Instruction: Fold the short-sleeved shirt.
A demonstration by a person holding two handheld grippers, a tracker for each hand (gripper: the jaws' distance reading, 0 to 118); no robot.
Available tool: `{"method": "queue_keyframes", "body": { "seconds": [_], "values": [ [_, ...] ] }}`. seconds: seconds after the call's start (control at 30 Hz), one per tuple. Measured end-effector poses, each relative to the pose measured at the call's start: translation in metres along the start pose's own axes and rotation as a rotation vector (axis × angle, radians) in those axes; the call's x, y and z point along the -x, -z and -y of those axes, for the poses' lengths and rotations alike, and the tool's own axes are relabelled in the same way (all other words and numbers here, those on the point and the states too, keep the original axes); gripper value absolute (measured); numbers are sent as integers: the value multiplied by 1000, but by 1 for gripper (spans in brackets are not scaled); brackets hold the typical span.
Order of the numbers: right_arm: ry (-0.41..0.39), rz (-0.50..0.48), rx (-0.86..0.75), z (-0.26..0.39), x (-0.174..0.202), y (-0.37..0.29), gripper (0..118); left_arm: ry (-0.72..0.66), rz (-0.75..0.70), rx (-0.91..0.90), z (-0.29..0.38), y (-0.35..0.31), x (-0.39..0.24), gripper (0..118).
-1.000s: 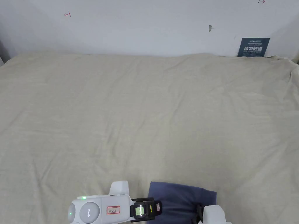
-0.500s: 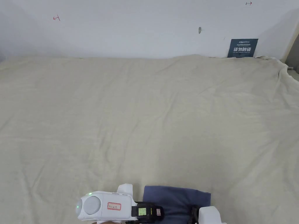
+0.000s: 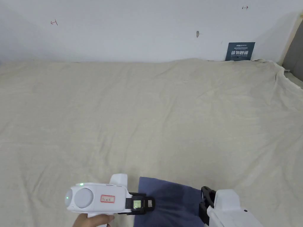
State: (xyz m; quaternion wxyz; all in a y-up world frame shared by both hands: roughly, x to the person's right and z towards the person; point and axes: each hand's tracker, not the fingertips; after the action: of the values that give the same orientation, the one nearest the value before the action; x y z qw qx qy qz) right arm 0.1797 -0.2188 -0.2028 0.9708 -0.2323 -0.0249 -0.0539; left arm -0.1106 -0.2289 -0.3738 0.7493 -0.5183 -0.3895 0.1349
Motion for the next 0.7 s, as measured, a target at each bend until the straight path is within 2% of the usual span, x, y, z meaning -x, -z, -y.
{"method": "queue_keyframes", "body": {
  "seconds": [0.33,0.57,0.7],
  "values": [
    [-130,-15,-143,-70,14,-20,0,40,-259,-57,-45,-126,83,26],
    [-141,-43,-162,-91,41,-10,0,-31,-450,-116,-57,-222,152,26],
    [-156,-57,-151,-94,54,1,0,-74,-511,-129,-60,-260,185,26]
  ]
}}
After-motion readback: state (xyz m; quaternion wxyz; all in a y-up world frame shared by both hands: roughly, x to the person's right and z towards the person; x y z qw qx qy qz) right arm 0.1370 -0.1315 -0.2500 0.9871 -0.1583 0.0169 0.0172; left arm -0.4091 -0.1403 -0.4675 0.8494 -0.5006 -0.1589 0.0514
